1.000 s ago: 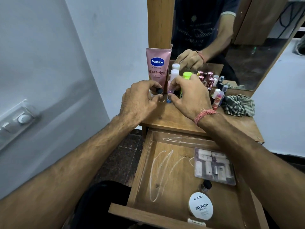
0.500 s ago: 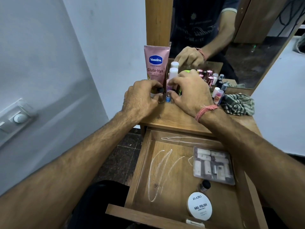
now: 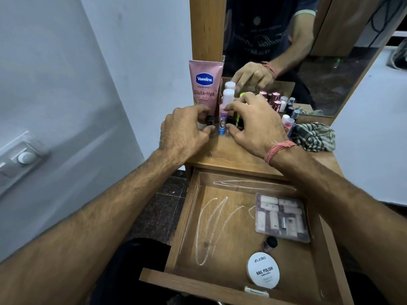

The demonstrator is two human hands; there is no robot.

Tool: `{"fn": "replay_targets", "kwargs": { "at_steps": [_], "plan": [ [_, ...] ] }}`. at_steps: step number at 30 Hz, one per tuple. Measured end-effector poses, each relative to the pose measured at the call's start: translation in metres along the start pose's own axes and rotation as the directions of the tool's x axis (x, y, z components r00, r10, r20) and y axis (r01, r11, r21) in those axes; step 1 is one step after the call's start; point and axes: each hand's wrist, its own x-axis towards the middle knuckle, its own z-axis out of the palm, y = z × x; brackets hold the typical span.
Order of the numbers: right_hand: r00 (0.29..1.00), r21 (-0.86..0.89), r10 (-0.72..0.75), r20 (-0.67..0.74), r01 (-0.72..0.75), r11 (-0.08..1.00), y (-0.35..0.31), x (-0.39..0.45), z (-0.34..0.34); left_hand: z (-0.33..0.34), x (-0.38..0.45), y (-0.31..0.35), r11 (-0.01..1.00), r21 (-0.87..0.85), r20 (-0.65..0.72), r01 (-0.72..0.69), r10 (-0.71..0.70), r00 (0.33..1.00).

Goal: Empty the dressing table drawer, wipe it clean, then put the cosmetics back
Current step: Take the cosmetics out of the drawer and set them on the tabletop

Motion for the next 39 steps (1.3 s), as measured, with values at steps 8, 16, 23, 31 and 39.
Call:
{"fn": "replay_targets", "kwargs": {
  "at_steps": [8, 16, 23, 31, 39],
  "plan": [
    [0.966, 0.152, -0.219, 0.141, 0.197, 0.969, 0.016, -0.078, -0.028, -0.011, -0.033, -0.007, 0.998, -0.042, -0.059, 0.056, -0.059, 0.997],
    [0.770, 0.301, -0.266, 0.581, 0.100, 0.948, 0.042, -0.180, -0.043, 0.007, -0.147, 0.026, 0.982, -0.178, 0.207, -0.063, 0.100, 0.973],
    [0.779, 0.230, -0.242, 0.578, 0.129, 0.965, 0.037, -0.199, -0.027, 0.023, -0.195, 0.051, 0.986, -0.159, 0.600, 0.046, 0.060, 0.798],
    [0.953, 0.424, -0.115, 0.279, -0.015, 0.906, 0.009, -0.143, -0.040, 0.009, -0.166, 0.037, 0.900, -0.405, 0.340, 0.159, -0.014, 0.940],
    [0.995, 0.616, 0.089, 0.048, -0.099, 0.781, -0.035, -0.076, -0.013, 0.006, -0.099, 0.013, 0.833, -0.540, 0.000, 0.122, -0.145, 0.989]
  ]
}}
